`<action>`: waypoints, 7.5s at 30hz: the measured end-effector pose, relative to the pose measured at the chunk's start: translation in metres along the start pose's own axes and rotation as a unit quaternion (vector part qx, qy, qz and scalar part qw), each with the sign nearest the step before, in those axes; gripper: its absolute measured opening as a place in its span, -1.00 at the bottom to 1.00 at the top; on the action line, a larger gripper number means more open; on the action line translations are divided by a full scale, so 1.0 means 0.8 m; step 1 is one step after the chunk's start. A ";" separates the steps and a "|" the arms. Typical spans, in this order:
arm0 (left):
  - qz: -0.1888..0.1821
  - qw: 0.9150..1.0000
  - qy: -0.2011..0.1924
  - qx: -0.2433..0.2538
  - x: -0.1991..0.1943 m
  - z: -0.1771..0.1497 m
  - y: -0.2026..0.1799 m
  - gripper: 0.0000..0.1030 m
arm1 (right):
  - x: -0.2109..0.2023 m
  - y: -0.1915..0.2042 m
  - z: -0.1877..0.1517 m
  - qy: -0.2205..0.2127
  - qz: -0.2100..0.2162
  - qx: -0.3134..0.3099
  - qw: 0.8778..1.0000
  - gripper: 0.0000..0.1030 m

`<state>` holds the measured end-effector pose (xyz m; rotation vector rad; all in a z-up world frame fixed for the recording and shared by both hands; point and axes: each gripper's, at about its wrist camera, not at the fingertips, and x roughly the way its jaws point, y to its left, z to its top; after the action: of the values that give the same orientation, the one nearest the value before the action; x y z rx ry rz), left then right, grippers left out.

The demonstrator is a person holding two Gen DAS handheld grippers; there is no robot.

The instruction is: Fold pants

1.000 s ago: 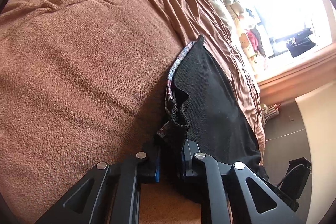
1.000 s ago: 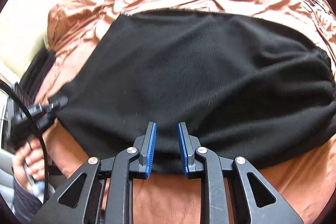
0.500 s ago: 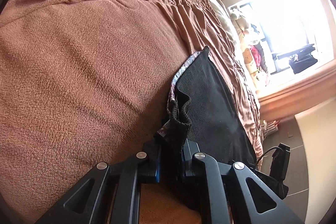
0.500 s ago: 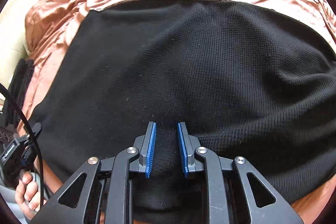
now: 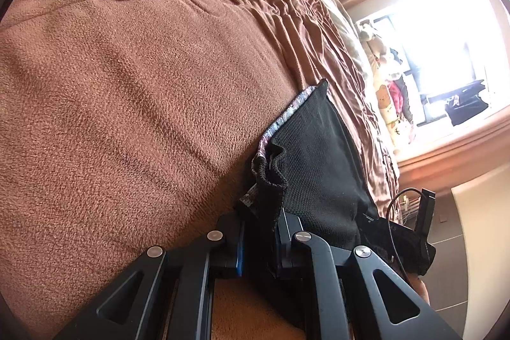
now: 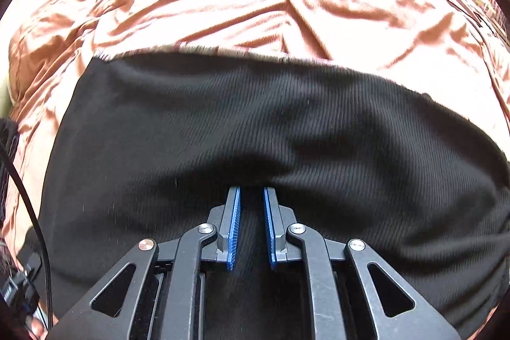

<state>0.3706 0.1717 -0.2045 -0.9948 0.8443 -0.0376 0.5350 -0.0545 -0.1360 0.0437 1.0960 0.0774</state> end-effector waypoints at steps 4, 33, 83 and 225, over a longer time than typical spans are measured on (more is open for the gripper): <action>0.002 1.000 -0.006 -0.004 -0.002 0.000 0.001 -0.75 | 0.010 -0.012 0.022 -0.001 0.012 0.018 1.000 -0.81; -0.088 0.996 -0.005 -0.005 -0.029 0.024 -0.037 -0.79 | -0.057 -0.028 -0.027 -0.006 0.095 0.009 0.995 -0.83; -0.172 0.949 0.086 0.250 0.021 -0.077 -0.401 -0.79 | -0.246 -0.265 -0.259 -0.156 0.193 0.167 0.954 -0.06; -0.053 0.939 0.159 0.300 0.335 -0.084 -0.511 -0.79 | -0.216 -0.341 -0.326 -0.158 0.189 0.238 0.939 -0.86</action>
<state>0.6502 -0.2151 -0.0788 -0.4559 0.9896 -0.5326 0.2353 -0.3415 -0.1219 0.6835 0.7521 0.1428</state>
